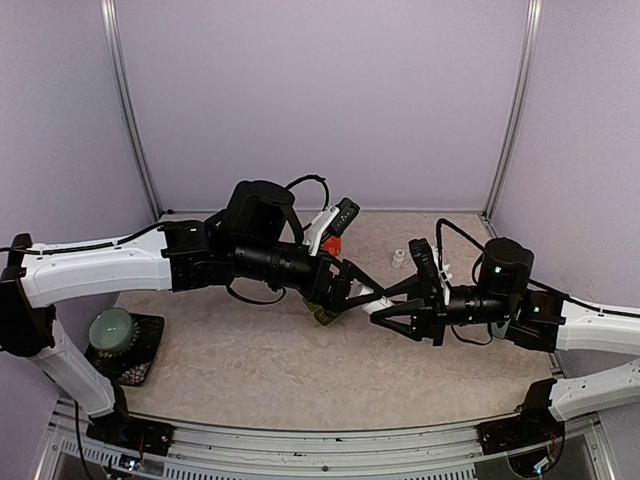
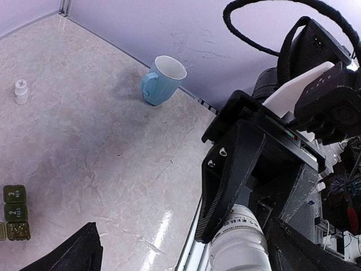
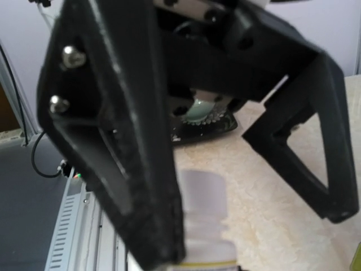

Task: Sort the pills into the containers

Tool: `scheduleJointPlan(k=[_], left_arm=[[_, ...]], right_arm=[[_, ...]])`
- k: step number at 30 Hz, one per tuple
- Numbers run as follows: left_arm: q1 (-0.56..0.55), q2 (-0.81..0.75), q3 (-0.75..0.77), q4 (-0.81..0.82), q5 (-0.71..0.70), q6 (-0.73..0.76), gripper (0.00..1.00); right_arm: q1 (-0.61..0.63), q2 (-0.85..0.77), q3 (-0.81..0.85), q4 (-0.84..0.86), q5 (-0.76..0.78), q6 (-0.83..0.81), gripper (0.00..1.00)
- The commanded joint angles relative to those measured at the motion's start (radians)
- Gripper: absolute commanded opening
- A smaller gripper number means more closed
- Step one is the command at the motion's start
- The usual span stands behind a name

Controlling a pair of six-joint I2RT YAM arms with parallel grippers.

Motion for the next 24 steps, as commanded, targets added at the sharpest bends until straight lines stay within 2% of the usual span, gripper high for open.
scheduleJointPlan(k=[1, 10, 15, 19, 24], left_arm=[[0.01, -0.029, -0.04, 0.031, 0.013, -0.03, 0.99], [0.021, -0.054, -0.129, 0.128, 0.112, -0.069, 0.99], [0.023, -0.059, -0.131, 0.099, 0.11, -0.052, 0.99], [0.032, -0.094, -0.11, 0.083, 0.106, -0.031, 0.99], [0.043, -0.099, -0.014, 0.045, 0.072, -0.017, 0.99]], right_arm=[[0.009, -0.061, -0.006, 0.034, 0.029, -0.011, 0.03], [0.006, -0.182, -0.081, 0.144, 0.116, 0.016, 0.0], [-0.003, -0.209, -0.093, 0.169, 0.118, 0.03, 0.0], [-0.003, -0.188, -0.081, 0.136, 0.125, 0.016, 0.0], [-0.004, -0.091, -0.075, 0.127, 0.101, 0.007, 0.0]])
